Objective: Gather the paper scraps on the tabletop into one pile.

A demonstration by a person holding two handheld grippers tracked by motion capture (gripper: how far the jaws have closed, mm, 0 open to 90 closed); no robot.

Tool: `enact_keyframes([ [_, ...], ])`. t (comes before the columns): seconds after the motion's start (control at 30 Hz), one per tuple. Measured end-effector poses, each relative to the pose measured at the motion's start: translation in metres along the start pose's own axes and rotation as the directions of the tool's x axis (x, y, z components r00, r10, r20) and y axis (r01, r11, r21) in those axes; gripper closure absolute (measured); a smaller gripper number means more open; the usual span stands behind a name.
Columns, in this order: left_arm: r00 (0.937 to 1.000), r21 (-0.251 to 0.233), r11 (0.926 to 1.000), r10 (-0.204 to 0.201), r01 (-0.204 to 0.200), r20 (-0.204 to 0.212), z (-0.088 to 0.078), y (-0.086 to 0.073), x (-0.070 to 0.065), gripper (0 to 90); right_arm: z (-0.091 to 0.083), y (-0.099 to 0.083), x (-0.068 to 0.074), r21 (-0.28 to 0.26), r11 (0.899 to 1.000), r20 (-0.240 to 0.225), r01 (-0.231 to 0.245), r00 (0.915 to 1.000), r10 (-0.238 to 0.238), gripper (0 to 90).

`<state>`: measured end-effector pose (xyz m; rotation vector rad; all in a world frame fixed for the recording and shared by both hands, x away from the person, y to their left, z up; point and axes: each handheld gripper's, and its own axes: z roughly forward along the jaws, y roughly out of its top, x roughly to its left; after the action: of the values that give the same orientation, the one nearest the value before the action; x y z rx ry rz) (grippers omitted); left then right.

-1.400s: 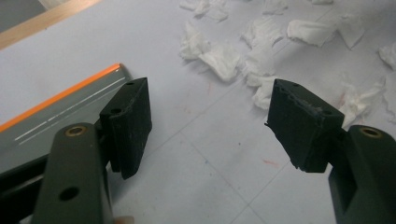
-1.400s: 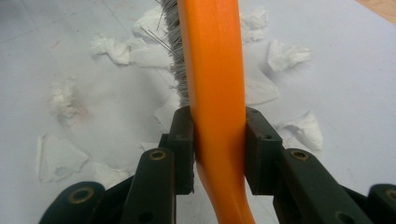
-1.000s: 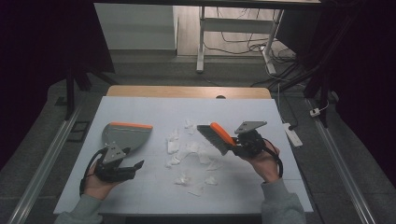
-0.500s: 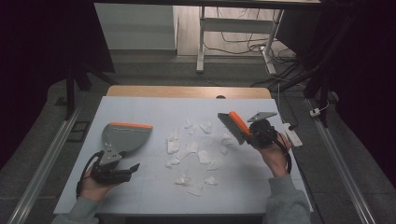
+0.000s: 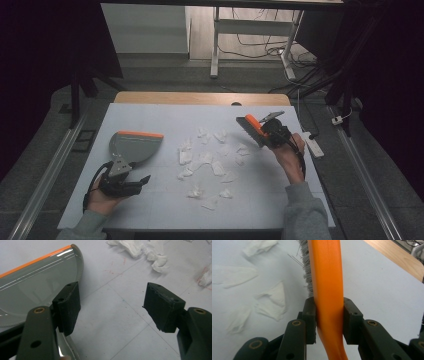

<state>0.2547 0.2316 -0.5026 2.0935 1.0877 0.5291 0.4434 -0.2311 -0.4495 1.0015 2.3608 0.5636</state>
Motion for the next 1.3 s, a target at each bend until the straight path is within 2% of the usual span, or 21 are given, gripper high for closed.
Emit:
enact_keyframes([
  [0.1, 1.0, 0.0, 1.0, -0.002, 0.002, -0.004, 0.0, 0.0, 0.0, 30.2, 0.007, 0.004, 0.001, 0.019, 1.0, 0.007, 0.017, 0.9998, -0.017, 68.3],
  [0.27, 1.0, 0.005, 1.0, 0.006, -0.006, -0.003, 0.0, 0.0, -0.001, 30.2, 0.013, 0.009, 0.009, 0.037, 0.998, -0.035, 0.043, 0.9985, -0.041, 68.3],
  [0.4, 1.0, 0.006, 0.9999, 0.009, -0.009, -0.001, 0.0, 0.0, -0.001, 30.3, 0.013, 0.013, 0.022, 0.049, 0.997, -0.078, 0.068, 0.9949, -0.064, 68.4],
  [0.63, 1.0, 0.005, 1.0, 0.006, -0.006, -0.004, -0.002, 0.0, 0.0, 30.3, 0.01, 0.019, 0.043, 0.06, 0.991, -0.118, 0.121, 0.9865, -0.113, 69.8],
  [0.73, 1.0, 0.009, 0.9999, 0.008, -0.008, 0.003, -0.002, -0.001, -0.001, 30.3, 0.008, 0.019, 0.053, 0.063, 0.987, -0.119, 0.145, 0.9834, -0.137, 69.9],
  [0.9, 0.9999, 0.025, 0.9997, 0.009, -0.01, 0.008, -0.002, -0.003, 0.0, 30.3, 0.004, 0.021, 0.063, 0.039, 0.985, -0.189, 0.168, 0.9693, -0.157, 70.0],
  [1.03, 0.9999, 0.025, 0.9996, 0.011, -0.011, 0.008, -0.003, -0.004, -0.001, 30.3, 0.0, 0.023, 0.07, 0.021, 0.984, -0.276, 0.176, 0.9473, -0.163, 70.0],
  [1.13, 0.9999, 0.025, 0.9996, 0.009, -0.01, 0.009, -0.003, -0.005, 0.0, 30.3, -0.004, 0.024, 0.071, -0.005, 0.988, -0.331, 0.157, 0.9315, -0.15, 69.9],
  [1.17, 0.9999, 0.025, 0.9996, 0.009, -0.009, 0.009, -0.003, -0.005, 0.0, 30.3, -0.006, 0.025, 0.069, -0.023, 0.988, -0.332, 0.151, 0.9312, -0.15, 69.9],
  [1.3, 0.9999, 0.026, 0.9996, 0.01, -0.01, 0.007, -0.004, -0.007, 0.001, 30.2, -0.016, 0.024, 0.055, -0.083, 0.993, -0.299, 0.084, 0.9485, -0.106, 69.8],
])
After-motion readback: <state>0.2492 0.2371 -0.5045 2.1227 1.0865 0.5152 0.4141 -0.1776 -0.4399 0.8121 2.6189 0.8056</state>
